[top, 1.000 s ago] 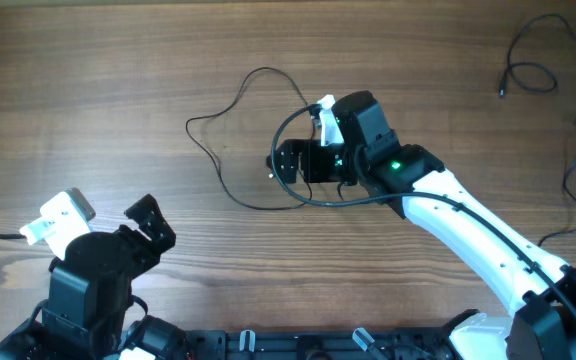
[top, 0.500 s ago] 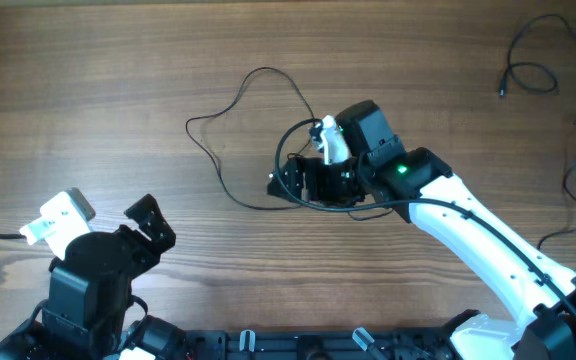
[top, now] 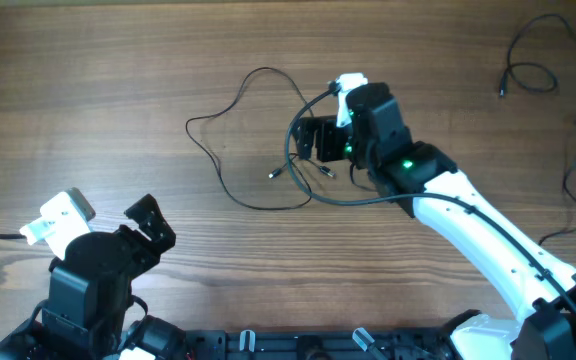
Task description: Untangle cables
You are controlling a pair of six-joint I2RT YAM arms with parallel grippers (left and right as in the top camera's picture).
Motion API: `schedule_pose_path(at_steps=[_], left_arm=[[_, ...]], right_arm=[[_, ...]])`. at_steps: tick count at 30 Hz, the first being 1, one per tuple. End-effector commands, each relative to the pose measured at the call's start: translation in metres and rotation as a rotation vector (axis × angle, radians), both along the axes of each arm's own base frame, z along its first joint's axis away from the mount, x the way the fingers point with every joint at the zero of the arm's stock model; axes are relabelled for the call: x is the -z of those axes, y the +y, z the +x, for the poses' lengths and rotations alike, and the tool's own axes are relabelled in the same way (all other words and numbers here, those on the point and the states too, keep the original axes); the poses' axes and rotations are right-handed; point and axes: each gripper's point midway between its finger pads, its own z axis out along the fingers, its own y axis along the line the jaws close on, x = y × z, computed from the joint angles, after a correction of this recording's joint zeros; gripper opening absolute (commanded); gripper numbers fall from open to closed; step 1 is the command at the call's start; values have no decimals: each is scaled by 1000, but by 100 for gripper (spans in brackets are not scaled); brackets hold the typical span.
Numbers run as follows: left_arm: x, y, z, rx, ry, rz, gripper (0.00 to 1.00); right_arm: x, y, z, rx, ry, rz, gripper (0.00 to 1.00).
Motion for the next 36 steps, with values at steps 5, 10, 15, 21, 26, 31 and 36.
schedule_pose_path(at_steps=[5,10,15,21,26,31,36], left_arm=[[0,0,0,-8,-1,-8,100],[0,0,0,-9,-1,-9,100],[0,0,0,-8,-1,-8,100],[0,0,0,-9,-1,-9,100],[0,0,0,-9,-1,-9,100],[0,0,0,-9,-1,-9,100],[0,0,0,-9,-1,-9,100]], right_arm=[[-5,-18,14,-177,-109,-91,100],[-23,-39,32,-118,-135,-100,100],[-67,-35,40,-179,-184,-157,100],[-45,-20,34,-132,-20,-91,100],[0,-4,19,-78,183,-68,100],[47,17,10,24,311,-110,100],[99,21,8,199,385,-200,100]])
